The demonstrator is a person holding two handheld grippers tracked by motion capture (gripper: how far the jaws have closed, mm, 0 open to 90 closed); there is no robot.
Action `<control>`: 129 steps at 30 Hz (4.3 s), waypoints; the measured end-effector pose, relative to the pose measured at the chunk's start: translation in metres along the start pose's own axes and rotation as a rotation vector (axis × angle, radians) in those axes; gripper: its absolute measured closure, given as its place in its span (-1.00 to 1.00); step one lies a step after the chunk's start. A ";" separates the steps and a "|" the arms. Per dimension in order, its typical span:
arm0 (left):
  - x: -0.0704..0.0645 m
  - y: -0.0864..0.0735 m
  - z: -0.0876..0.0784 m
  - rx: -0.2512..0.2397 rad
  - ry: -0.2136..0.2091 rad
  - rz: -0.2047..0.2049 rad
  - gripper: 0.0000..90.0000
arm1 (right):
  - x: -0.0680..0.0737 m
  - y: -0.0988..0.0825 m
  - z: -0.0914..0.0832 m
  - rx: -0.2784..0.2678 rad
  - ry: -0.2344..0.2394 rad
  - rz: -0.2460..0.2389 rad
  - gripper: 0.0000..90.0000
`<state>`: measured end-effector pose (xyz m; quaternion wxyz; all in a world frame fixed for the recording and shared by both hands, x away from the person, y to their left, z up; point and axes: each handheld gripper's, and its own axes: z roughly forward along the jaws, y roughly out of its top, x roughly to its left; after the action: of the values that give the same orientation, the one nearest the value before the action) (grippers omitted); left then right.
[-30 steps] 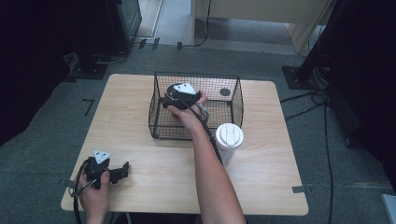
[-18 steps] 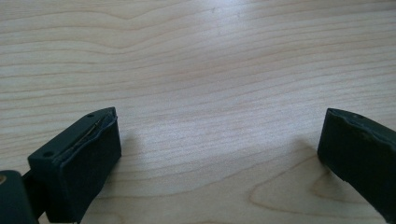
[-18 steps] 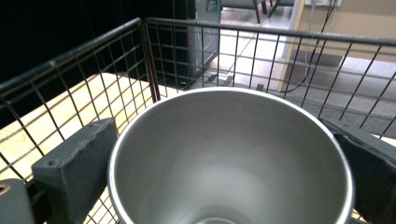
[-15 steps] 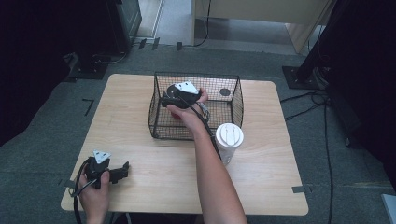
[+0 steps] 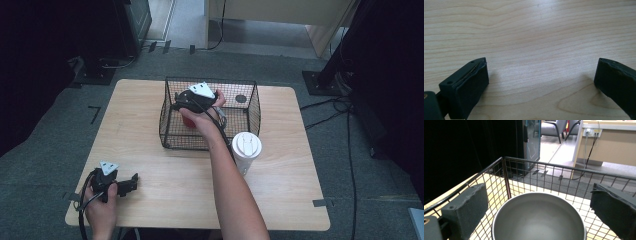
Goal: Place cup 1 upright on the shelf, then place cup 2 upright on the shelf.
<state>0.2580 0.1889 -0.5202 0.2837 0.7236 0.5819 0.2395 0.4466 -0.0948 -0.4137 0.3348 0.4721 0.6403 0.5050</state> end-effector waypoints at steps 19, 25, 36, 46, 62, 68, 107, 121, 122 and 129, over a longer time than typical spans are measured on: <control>0.000 0.000 0.000 -0.003 0.000 -0.003 -1.00 | 0.005 0.016 -0.040 -0.040 -0.027 -0.006 -0.96; 0.000 0.000 0.000 -0.003 0.000 -0.004 -1.00 | 0.005 0.019 -0.056 -0.049 -0.034 -0.018 -0.96; 0.000 0.000 0.000 -0.003 0.000 -0.004 -1.00 | 0.004 0.022 -0.088 -0.061 -0.030 -0.018 -0.96; 0.000 0.000 0.000 -0.003 0.000 -0.003 -1.00 | -0.009 0.023 -0.115 -0.073 -0.045 -0.021 -0.96; 0.000 0.000 0.000 -0.002 -0.001 -0.004 -1.00 | -0.025 0.036 -0.163 -0.083 -0.010 -0.025 -1.00; 0.000 0.000 0.000 -0.002 -0.001 -0.003 -1.00 | -0.036 0.034 -0.178 -0.084 -0.012 -0.022 -1.00; 0.000 0.000 0.000 -0.003 -0.001 -0.004 -1.00 | -0.064 -0.008 -0.251 -0.051 -0.022 -0.004 -1.00; 0.000 0.000 0.000 -0.002 0.000 -0.004 -1.00 | -0.068 -0.032 -0.266 -0.032 -0.038 -0.016 -1.00; 0.000 0.000 0.000 -0.002 0.000 -0.003 -1.00 | -0.068 -0.033 -0.267 -0.029 -0.042 -0.015 -1.00; 0.000 0.000 0.000 -0.002 0.000 -0.004 -1.00 | -0.068 -0.046 -0.269 -0.010 -0.046 -0.015 -1.00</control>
<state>0.2579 0.1885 -0.5204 0.2851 0.7222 0.5829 0.2396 0.2136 -0.2500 -0.3895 0.3556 0.4770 0.6334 0.4948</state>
